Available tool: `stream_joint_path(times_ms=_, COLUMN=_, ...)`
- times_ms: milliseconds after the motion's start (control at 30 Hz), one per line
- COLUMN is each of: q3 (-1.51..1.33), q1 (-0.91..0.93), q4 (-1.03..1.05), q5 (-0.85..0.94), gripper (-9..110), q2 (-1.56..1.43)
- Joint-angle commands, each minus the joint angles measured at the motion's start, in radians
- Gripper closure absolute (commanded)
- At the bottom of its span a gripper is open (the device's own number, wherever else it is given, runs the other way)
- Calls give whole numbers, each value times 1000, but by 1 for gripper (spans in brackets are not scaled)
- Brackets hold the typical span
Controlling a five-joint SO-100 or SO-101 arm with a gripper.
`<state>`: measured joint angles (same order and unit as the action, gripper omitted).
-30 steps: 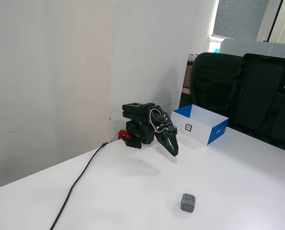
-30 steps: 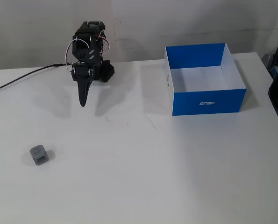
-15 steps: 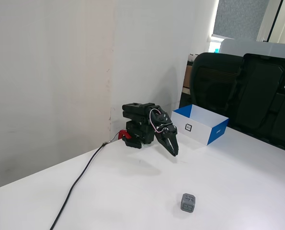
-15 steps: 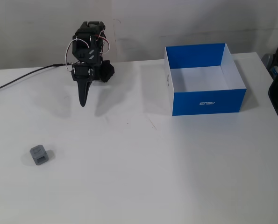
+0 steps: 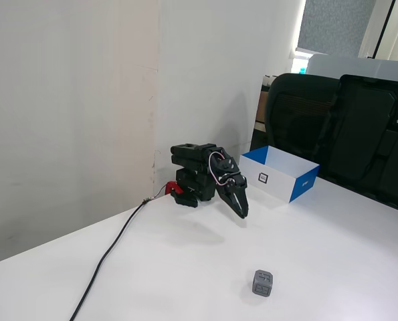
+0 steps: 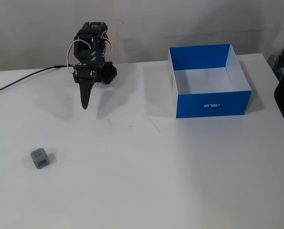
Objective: Grasp the gray block and put it in the box.
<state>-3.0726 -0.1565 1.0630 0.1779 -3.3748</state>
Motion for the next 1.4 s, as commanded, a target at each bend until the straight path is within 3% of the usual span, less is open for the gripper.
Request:
stream_joint_path(times_ms=0, q3=51, q1=11, q4=26, q5=-11, gripper=101, q2=-18)
stream_joint_path(times_ms=300, q3=189, q1=41, q4=41, q5=-23, gripper=101, q2=61)
stream_joint_path(times_ms=667, q3=638, q1=-35, q4=32, q5=-60, gripper=101, q2=733)
stream_joint_path(times_ms=1267, q3=853, q1=-140, q4=-41, q5=-48, gripper=101, q2=1126)
stream_joint_path(times_ms=1367, q3=856, q1=-153, q4=-44, q5=64, gripper=101, q2=1154)
